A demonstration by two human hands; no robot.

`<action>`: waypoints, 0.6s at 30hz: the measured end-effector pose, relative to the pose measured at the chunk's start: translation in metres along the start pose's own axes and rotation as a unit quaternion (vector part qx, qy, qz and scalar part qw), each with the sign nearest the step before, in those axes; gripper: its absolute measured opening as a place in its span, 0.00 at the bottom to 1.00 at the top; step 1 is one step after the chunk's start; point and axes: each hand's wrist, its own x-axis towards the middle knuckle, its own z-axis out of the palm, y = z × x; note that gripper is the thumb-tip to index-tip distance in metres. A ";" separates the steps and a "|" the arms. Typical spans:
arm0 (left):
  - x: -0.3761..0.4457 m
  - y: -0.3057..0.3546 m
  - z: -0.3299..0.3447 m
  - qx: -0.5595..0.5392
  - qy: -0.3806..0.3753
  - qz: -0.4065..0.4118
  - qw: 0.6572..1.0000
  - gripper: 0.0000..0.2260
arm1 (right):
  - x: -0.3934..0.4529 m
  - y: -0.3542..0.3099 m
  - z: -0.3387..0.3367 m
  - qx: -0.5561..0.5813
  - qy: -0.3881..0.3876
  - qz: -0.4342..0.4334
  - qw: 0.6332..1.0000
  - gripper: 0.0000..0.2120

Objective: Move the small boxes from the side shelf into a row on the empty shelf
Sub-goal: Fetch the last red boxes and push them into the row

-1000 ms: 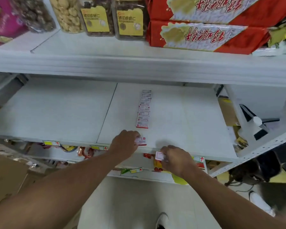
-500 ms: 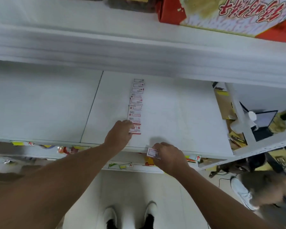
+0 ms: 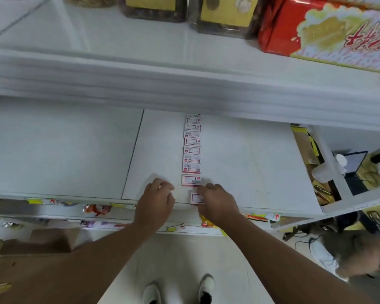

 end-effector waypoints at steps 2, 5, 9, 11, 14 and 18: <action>-0.005 -0.005 -0.003 -0.014 0.007 -0.015 1.000 0.11 | 0.010 -0.005 0.007 0.012 -0.001 0.008 1.000 0.25; -0.010 -0.006 -0.008 -0.035 0.016 -0.039 0.998 0.12 | 0.023 -0.012 0.019 0.034 0.011 0.015 0.999 0.26; -0.016 -0.003 -0.008 -0.052 0.023 -0.038 0.998 0.12 | 0.029 -0.016 0.029 0.031 0.043 0.021 0.998 0.24; -0.019 -0.003 -0.004 -0.059 0.023 -0.041 0.997 0.12 | 0.026 -0.015 0.029 0.033 0.060 0.021 0.997 0.24; -0.022 0.002 0.005 -0.104 0.008 -0.067 0.992 0.13 | 0.015 -0.012 0.028 0.082 0.114 0.031 0.990 0.20; -0.017 0.031 0.017 -0.272 -0.006 -0.206 0.940 0.15 | -0.006 -0.010 0.031 0.379 0.196 0.127 0.895 0.13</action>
